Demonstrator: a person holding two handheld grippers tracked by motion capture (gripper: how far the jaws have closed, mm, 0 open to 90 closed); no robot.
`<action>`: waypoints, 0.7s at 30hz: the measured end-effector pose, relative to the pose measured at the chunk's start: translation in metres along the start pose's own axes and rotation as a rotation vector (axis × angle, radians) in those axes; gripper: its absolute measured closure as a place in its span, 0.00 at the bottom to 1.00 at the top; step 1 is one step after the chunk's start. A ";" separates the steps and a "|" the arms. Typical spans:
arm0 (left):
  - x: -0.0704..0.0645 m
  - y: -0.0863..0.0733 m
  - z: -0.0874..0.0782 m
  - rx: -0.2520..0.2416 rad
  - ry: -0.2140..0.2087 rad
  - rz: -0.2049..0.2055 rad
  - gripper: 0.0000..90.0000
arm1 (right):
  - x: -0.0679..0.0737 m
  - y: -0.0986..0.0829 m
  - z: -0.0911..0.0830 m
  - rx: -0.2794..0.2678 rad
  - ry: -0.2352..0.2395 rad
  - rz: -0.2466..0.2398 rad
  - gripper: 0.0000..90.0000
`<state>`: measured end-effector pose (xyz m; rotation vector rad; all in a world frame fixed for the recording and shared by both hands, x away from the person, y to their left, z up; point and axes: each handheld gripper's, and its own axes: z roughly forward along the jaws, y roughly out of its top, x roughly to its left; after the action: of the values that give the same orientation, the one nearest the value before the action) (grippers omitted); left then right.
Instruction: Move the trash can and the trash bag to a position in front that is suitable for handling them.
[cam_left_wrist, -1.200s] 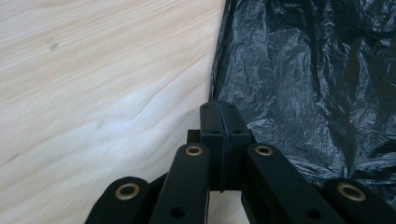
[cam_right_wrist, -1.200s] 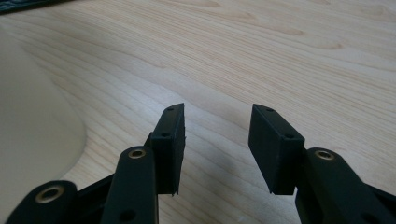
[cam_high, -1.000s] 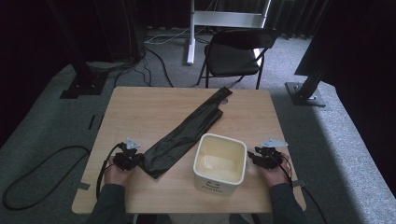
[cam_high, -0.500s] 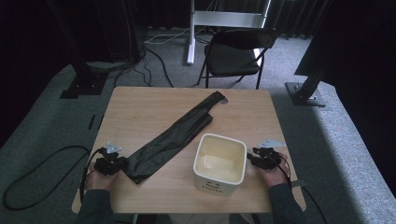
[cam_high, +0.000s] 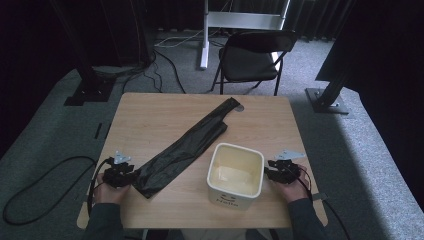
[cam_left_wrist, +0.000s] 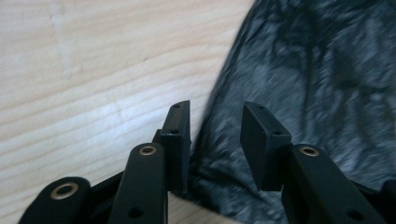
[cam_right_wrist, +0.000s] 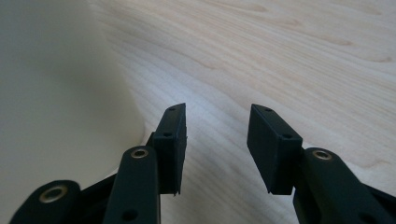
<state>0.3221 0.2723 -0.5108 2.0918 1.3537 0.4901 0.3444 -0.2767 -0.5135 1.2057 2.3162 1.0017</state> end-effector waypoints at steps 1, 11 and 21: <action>-0.003 0.003 0.000 -0.005 -0.017 0.003 0.70 | 0.000 -0.001 -0.001 -0.002 0.006 0.001 0.63; -0.034 0.028 0.004 -0.051 -0.139 0.033 0.72 | 0.011 -0.004 -0.009 0.005 0.059 -0.030 0.61; -0.089 0.047 0.031 -0.044 -0.255 0.130 0.71 | 0.021 -0.003 -0.014 0.031 0.067 -0.096 0.61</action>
<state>0.3357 0.1680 -0.5024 2.1319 1.0580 0.2909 0.3224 -0.2662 -0.5060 1.0769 2.4246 0.9904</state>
